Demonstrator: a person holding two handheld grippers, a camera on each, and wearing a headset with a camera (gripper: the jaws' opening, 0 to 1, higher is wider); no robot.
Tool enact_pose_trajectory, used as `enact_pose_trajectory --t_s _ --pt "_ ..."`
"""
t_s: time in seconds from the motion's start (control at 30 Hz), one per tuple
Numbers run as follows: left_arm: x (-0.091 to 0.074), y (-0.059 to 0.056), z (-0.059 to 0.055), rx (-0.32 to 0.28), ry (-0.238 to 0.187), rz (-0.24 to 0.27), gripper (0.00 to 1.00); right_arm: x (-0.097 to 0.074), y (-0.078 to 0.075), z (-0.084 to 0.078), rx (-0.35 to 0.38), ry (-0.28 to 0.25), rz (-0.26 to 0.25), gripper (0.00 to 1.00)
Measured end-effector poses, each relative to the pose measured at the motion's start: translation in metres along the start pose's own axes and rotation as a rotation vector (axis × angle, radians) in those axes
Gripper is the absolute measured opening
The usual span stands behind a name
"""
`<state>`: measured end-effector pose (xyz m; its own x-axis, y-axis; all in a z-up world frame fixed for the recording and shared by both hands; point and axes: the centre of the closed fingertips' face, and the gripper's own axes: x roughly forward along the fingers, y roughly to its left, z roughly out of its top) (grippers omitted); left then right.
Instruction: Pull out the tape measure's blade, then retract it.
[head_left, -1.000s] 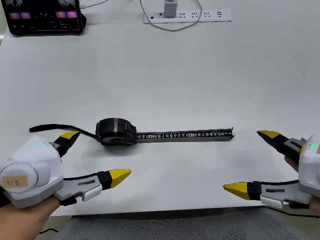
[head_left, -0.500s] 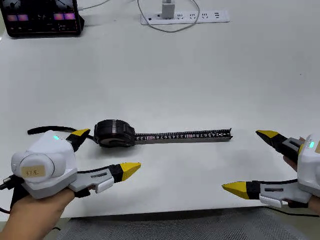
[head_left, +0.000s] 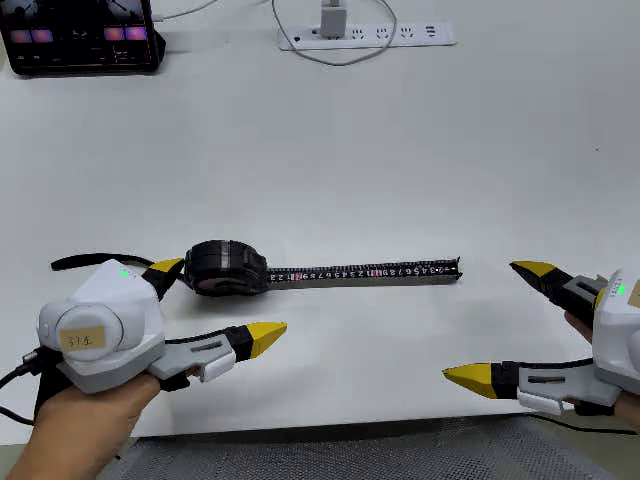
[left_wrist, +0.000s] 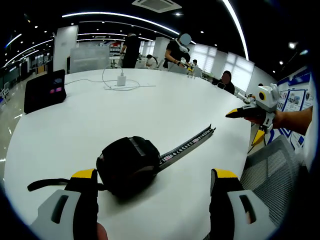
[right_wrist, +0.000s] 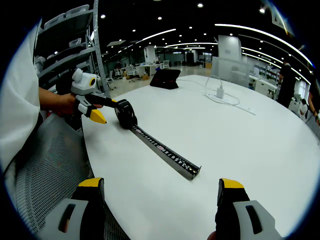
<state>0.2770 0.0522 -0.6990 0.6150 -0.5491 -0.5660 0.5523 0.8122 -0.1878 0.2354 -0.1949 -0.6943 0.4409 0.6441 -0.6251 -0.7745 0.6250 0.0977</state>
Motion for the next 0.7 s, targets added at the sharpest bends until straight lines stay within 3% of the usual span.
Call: enact_pose_trajectory --t_s 0.43,0.7 --pt "0.008 0.009 -0.001 -0.039 -0.001 0.108 0.87 0.004 -0.010 0.001 -0.026 0.021 0.025 0.82" --pt "0.015 0.012 -0.002 -0.056 -0.002 0.135 0.87 0.009 -0.013 0.001 -0.044 0.048 0.058 0.77"
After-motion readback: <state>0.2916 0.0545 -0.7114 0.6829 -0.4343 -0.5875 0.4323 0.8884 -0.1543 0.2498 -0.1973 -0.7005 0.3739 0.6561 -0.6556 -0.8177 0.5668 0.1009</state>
